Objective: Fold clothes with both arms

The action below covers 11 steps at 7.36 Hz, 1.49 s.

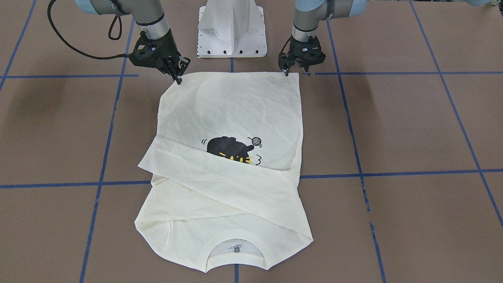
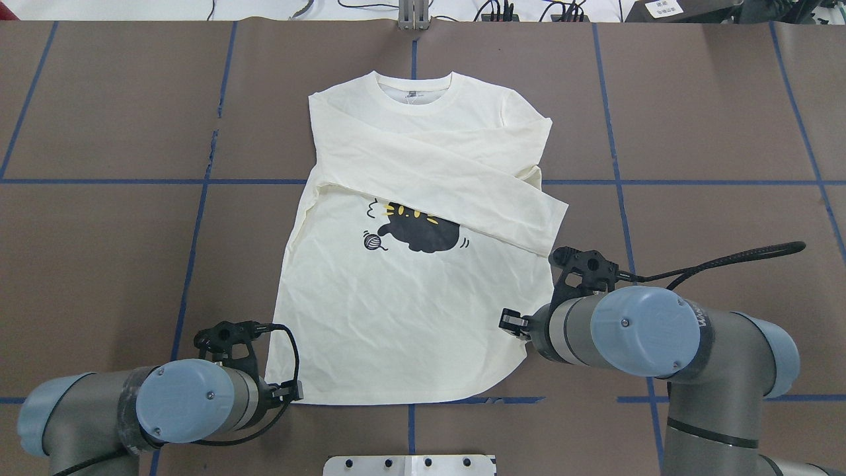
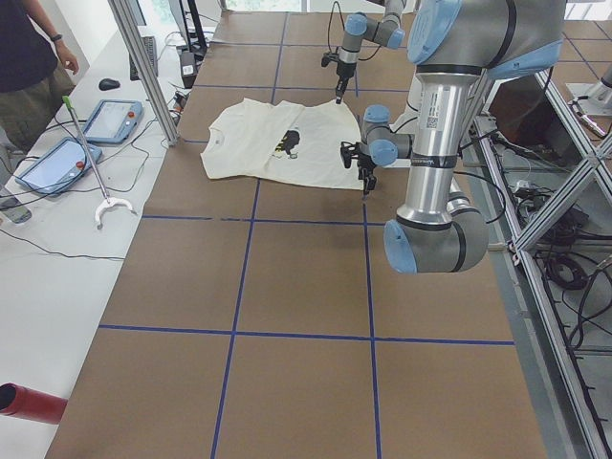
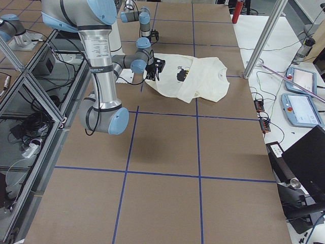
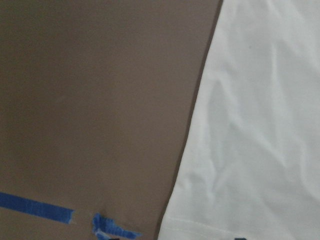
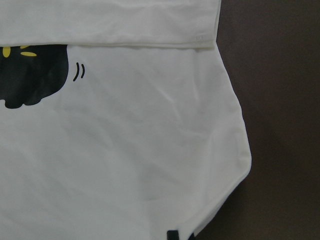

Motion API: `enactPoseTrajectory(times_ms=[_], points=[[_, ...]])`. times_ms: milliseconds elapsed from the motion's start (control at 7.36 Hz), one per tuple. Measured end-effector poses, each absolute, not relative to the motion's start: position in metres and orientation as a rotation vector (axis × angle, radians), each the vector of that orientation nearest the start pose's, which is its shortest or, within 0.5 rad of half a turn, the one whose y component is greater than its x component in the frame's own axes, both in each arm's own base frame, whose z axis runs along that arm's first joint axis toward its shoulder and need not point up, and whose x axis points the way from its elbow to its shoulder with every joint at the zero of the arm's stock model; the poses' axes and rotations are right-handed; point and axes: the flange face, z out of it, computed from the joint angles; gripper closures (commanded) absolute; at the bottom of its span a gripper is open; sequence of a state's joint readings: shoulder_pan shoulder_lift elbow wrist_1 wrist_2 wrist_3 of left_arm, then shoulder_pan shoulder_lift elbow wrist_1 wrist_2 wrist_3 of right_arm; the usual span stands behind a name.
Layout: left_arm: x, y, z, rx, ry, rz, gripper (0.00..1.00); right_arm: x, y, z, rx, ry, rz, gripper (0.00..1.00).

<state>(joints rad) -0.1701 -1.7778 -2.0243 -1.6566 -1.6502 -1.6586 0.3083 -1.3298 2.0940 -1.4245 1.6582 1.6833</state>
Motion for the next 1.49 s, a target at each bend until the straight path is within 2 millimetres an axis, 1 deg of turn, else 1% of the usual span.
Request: enactPoseTrajectory(times_ms=[815,951,1223,1359,1495], points=[[0.5099,-0.2170,0.3444,-0.044,0.748,-0.218,0.22,-0.4614,-0.2777,0.2868,0.009,-0.917,0.350,1.00],[0.5100,-0.2179,0.3451,-0.044,0.746,-0.220,0.25,-0.4614,-0.2777,0.2869,0.009,-0.917,0.350,1.00],[0.5108,-0.2183,0.3468,-0.045,0.742,-0.224,0.60,-0.4614,-0.2777,0.2872,0.009,-0.916,0.350,1.00],[0.5110,-0.2184,0.3459,-0.046,0.745,-0.225,0.72,-0.4613,-0.2777,0.2875,0.009,-0.915,0.350,1.00],[0.5113,-0.2186,0.3453,-0.045,0.746,-0.225,0.80,-0.4613,-0.2777,0.2876,0.009,-0.915,0.350,1.00]])
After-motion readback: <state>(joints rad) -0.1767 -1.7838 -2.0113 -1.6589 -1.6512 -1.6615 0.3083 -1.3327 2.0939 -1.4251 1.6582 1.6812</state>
